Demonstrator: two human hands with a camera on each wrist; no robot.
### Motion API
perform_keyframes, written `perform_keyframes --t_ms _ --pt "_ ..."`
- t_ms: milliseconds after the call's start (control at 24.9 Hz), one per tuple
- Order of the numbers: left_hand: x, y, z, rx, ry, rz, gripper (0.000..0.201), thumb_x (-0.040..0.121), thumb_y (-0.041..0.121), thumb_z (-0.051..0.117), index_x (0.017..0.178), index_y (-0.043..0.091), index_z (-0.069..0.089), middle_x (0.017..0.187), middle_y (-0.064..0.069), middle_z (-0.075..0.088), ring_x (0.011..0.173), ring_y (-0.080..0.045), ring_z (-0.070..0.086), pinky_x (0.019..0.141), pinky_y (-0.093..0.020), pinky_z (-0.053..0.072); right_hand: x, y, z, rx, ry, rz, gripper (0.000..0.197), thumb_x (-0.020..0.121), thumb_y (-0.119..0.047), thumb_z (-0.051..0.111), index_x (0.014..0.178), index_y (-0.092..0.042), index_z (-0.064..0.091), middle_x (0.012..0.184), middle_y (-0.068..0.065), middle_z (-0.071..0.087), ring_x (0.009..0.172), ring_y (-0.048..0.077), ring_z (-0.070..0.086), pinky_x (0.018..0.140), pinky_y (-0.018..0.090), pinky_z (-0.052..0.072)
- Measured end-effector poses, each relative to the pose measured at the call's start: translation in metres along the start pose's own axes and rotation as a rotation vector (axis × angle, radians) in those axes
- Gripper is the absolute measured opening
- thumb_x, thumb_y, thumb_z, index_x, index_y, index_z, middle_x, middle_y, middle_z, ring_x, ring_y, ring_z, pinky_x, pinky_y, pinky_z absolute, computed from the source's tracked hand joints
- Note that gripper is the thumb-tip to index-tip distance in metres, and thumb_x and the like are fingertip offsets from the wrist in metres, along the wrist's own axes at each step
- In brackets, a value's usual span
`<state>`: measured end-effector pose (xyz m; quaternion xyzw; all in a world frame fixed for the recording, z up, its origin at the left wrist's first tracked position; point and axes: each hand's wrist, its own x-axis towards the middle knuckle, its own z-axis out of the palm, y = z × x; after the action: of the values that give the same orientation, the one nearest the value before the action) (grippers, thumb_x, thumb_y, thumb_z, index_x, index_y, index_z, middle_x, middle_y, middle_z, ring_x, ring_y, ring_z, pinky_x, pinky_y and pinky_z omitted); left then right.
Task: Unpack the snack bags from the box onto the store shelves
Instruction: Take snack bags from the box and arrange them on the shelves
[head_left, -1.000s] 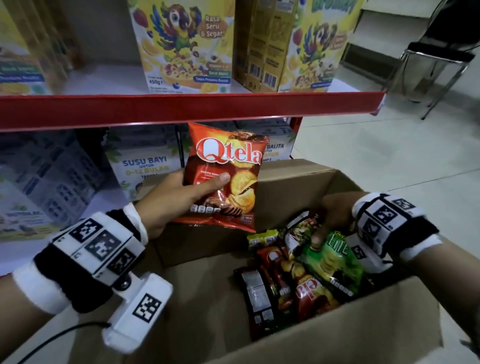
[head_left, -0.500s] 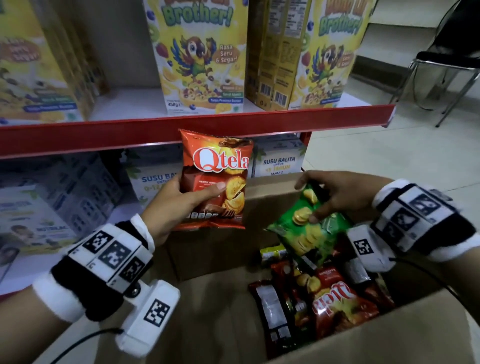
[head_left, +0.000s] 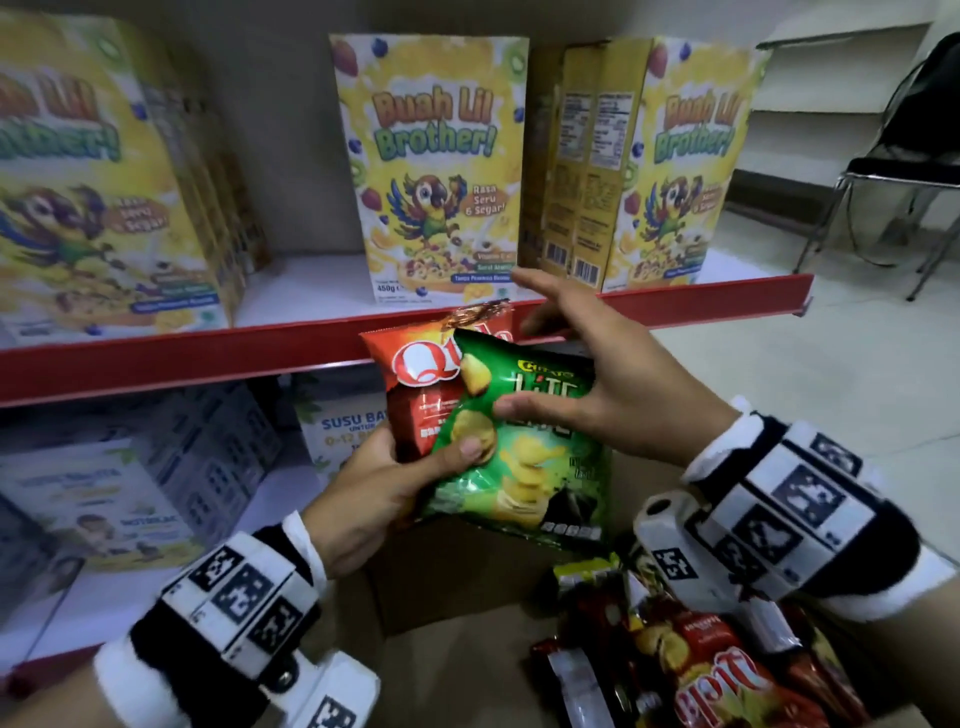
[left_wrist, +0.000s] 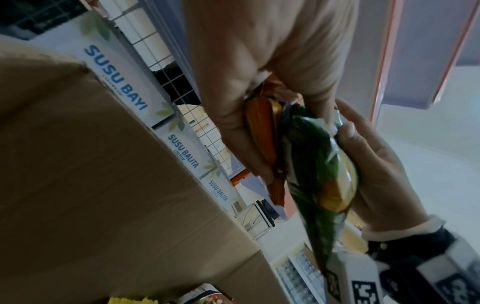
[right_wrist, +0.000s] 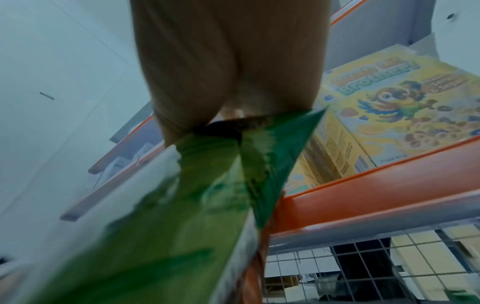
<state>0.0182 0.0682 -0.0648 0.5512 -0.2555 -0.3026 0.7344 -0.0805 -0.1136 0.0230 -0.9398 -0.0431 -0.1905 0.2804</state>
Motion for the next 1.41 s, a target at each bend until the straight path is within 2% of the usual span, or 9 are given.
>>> perform_keyframes --t_ms 161,282,402,603,724,845,1086,1207,1408 --pt "0.002 0.002 -0.005 -0.055 0.055 0.073 0.047 0.07 0.017 0.077 0.114 0.007 0.064 0.111 -0.014 0.071 0.101 -0.028 0.069 0.076 -0.03 0.057 -0.003 0.015 -0.003 0.072 0.038 0.253 0.104 0.049 -0.083 0.06 0.14 -0.041 0.033 0.137 -0.009 0.049 0.12 0.008 0.051 0.1 0.037 0.046" --pt "0.003 0.004 -0.007 -0.062 0.064 0.087 0.057 0.065 0.017 0.08 0.118 0.007 0.06 0.11 -0.011 0.072 0.099 -0.024 0.07 0.075 -0.027 0.057 -0.006 0.025 -0.008 0.418 -0.009 0.325 0.084 0.045 -0.058 0.079 0.122 -0.035 0.054 0.113 -0.009 0.066 0.095 0.002 0.065 0.072 0.026 0.056" --pt "0.004 -0.002 -0.003 -0.034 0.001 0.105 0.069 0.054 0.023 0.091 0.117 0.022 0.062 0.111 -0.004 0.072 0.102 -0.018 0.069 0.076 -0.024 0.055 -0.007 0.035 -0.004 0.453 0.101 0.262 0.072 0.045 -0.042 0.082 0.111 -0.023 0.06 0.098 -0.006 0.07 0.083 -0.002 0.067 0.067 0.013 0.052" --pt "0.005 -0.006 -0.002 -0.019 0.02 0.15 0.048 0.058 0.017 0.08 0.103 0.028 0.069 0.1 -0.003 0.075 0.092 -0.016 0.072 0.069 -0.019 0.056 -0.013 0.055 -0.007 0.645 -0.018 0.401 0.052 0.067 -0.057 0.058 0.101 -0.017 0.059 0.076 0.0 0.07 0.067 0.014 0.068 0.063 0.026 0.056" --pt "0.005 -0.01 -0.005 -0.002 0.056 0.184 0.047 0.058 0.017 0.077 0.103 0.026 0.066 0.089 0.001 0.076 0.083 -0.011 0.072 0.065 -0.017 0.055 -0.03 0.089 -0.011 0.33 -0.329 0.549 0.051 0.085 -0.054 0.044 0.089 -0.008 0.067 0.083 0.012 0.071 0.075 0.021 0.065 0.075 0.035 0.053" --pt "0.005 -0.015 -0.006 0.009 0.067 0.185 0.069 0.046 0.035 0.09 0.108 0.019 0.064 0.093 -0.001 0.075 0.085 -0.013 0.072 0.067 -0.019 0.056 -0.056 0.13 0.002 -0.251 -0.736 0.568 0.02 0.088 -0.037 0.064 0.104 -0.027 0.065 0.106 -0.004 0.068 0.092 0.01 0.061 0.074 0.017 0.046" --pt "0.002 -0.018 -0.009 0.028 0.114 0.175 0.07 0.031 0.048 0.094 0.092 0.021 0.073 0.092 -0.001 0.076 0.086 -0.015 0.072 0.068 -0.021 0.056 -0.087 0.172 0.054 -0.65 -1.115 0.513 0.08 0.081 -0.024 0.073 0.148 -0.028 0.028 0.154 0.006 0.026 0.14 0.028 0.026 0.114 0.04 0.026" --pt "0.001 -0.019 -0.009 0.007 0.105 0.176 0.053 0.046 0.03 0.088 0.095 0.018 0.071 0.091 -0.001 0.076 0.083 -0.014 0.072 0.065 -0.02 0.056 -0.095 0.172 0.064 -0.748 -1.059 0.442 0.059 0.094 -0.014 0.052 0.148 -0.017 0.028 0.152 0.014 0.025 0.139 0.034 0.023 0.11 0.042 0.026" --pt "-0.003 -0.01 0.0 0.085 0.12 0.259 0.054 0.053 0.028 0.079 0.104 0.017 0.065 0.084 0.004 0.076 0.076 -0.007 0.071 0.062 -0.016 0.055 -0.081 0.157 0.03 -0.468 -0.796 0.452 0.04 0.091 -0.011 0.051 0.132 -0.012 0.054 0.129 0.013 0.058 0.118 0.029 0.056 0.097 0.031 0.044"
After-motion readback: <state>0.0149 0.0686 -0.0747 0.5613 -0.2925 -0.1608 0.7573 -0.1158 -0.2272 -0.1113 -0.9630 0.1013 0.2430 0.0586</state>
